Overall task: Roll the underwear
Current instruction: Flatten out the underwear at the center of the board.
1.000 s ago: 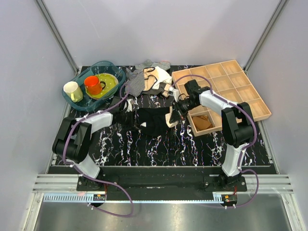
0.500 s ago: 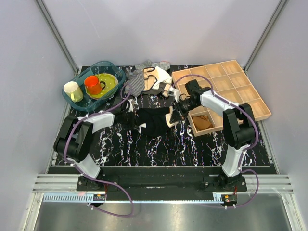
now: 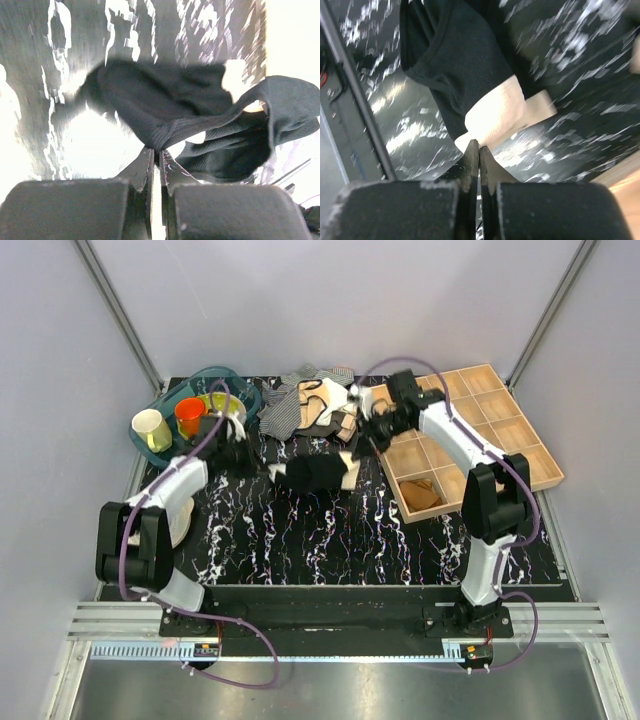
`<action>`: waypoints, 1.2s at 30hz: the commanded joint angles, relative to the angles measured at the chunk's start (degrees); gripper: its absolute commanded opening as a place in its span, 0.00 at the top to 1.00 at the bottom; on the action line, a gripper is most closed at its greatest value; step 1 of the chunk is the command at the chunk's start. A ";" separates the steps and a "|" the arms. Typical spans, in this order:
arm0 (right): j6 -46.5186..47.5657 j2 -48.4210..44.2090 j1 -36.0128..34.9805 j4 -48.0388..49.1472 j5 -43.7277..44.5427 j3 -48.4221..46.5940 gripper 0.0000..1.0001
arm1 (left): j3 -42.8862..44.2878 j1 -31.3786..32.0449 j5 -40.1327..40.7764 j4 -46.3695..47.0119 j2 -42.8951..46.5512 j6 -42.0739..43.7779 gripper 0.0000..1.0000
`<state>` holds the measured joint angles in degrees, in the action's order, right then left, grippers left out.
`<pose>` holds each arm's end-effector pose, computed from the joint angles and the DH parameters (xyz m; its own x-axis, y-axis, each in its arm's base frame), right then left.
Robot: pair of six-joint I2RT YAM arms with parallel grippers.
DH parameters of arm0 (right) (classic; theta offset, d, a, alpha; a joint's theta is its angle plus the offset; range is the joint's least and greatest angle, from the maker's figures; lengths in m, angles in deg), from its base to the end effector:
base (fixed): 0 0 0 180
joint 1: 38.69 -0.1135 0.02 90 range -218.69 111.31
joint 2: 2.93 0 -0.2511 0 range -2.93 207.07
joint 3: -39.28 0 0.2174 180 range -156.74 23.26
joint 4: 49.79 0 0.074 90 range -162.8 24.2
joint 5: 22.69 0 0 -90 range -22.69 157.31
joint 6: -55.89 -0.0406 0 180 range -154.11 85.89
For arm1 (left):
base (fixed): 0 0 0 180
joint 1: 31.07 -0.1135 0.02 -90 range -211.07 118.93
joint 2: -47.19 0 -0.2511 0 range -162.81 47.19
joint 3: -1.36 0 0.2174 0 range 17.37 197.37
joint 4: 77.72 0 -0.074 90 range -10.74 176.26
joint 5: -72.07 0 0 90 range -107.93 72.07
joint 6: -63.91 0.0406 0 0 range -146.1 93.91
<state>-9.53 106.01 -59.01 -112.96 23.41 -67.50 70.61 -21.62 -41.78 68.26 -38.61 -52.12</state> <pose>0.3295 0.1521 0.2490 -0.5580 -0.5262 -0.6417 -0.8288 0.3918 0.3994 0.2741 -0.0623 0.2162 -0.8617 -0.2635 -0.4337 0.0282 0.8284 -0.5594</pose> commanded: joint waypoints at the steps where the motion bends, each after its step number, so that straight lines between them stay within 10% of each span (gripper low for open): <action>1: -1.11 6.08 1.15 -4.69 0.66 -22.89 1.00 | 16.35 -3.65 -6.63 -3.79 -4.02 0.62 1.00; 8: -0.33 9.98 2.47 -13.22 -4.16 -40.03 1.00 | 26.58 -6.11 -7.61 -9.68 -0.17 2.64 1.00; 18: 18.18 -6.37 0.02 -8.20 -6.74 11.01 0.98 | -12.95 -2.17 -17.34 -3.54 10.21 0.72 0.83; 20: 21.46 -9.18 -1.74 -11.19 -4.71 18.40 0.88 | -17.18 1.07 -19.38 -1.79 13.09 -3.32 0.62; 26: 23.50 -16.30 -1.92 -13.22 4.25 24.58 0.59 | -15.01 3.38 -13.69 -10.01 23.74 -2.20 0.39; 36: 20.53 -10.45 -8.76 -7.61 1.61 15.89 0.83 | -6.75 3.56 -10.33 -5.65 12.51 4.75 0.46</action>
<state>12.79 90.65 -61.98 -125.33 25.99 -47.72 60.20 -18.04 -53.52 59.78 -18.85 -50.28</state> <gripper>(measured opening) 0.232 0.565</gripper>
